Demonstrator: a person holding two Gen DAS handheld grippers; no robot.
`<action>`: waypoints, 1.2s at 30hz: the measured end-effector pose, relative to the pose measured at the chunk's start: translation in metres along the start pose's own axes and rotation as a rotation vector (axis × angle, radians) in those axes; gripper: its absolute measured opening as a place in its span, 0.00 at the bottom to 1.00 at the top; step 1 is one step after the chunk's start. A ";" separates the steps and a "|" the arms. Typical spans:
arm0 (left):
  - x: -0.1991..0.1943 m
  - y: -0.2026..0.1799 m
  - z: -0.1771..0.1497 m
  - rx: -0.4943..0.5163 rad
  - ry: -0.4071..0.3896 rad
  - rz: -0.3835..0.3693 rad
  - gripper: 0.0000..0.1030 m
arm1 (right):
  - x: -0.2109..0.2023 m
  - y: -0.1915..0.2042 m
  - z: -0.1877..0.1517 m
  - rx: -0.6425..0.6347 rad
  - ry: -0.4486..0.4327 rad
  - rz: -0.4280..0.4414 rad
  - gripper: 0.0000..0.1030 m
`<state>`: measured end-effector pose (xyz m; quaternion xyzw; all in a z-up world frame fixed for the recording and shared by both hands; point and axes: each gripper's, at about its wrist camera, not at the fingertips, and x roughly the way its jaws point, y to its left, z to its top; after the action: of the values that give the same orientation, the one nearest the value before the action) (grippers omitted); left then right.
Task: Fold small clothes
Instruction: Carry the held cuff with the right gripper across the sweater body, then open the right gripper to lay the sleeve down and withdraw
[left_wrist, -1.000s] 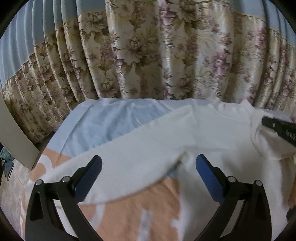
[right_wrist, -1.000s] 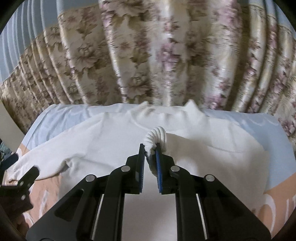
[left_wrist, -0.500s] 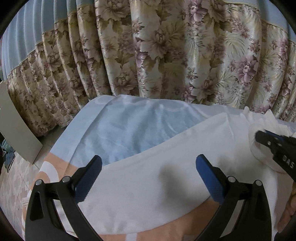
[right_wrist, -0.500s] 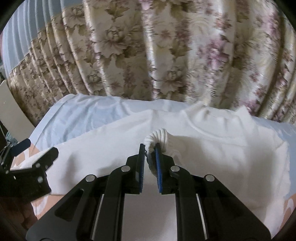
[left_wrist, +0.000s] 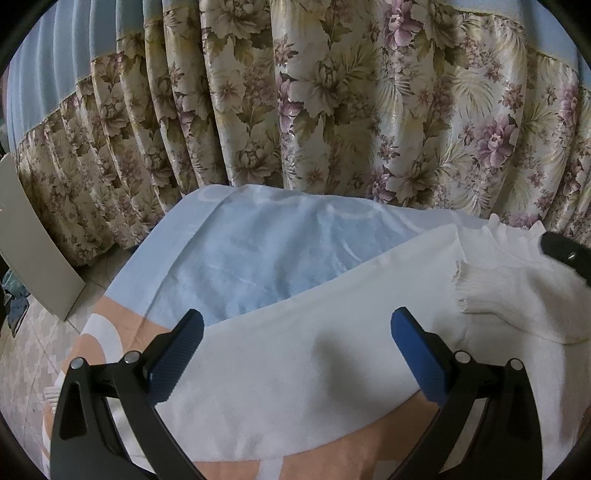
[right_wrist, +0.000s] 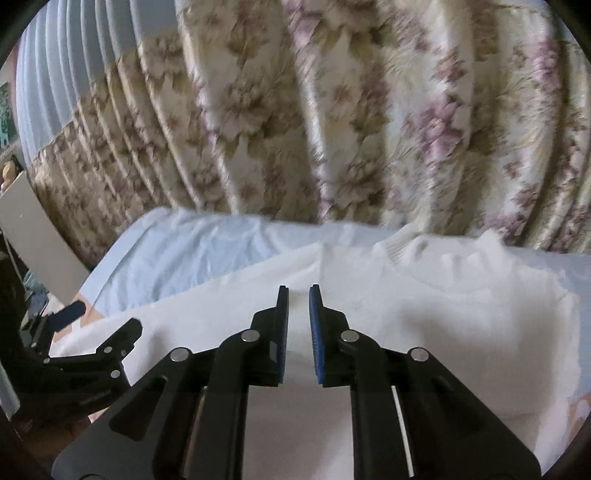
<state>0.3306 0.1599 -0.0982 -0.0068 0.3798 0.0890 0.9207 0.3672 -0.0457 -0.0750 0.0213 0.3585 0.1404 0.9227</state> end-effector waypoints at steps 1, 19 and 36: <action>-0.001 -0.001 0.000 0.000 -0.001 -0.001 0.99 | -0.004 -0.006 0.001 0.006 0.002 -0.012 0.12; -0.058 0.007 -0.029 -0.063 -0.021 -0.064 0.99 | -0.094 -0.042 -0.067 -0.019 0.000 -0.193 0.56; -0.140 0.044 -0.118 -0.060 0.013 -0.119 0.99 | -0.206 0.002 -0.158 0.042 -0.036 -0.183 0.74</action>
<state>0.1437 0.1716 -0.0818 -0.0576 0.3821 0.0455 0.9212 0.1159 -0.1099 -0.0571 0.0103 0.3453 0.0475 0.9372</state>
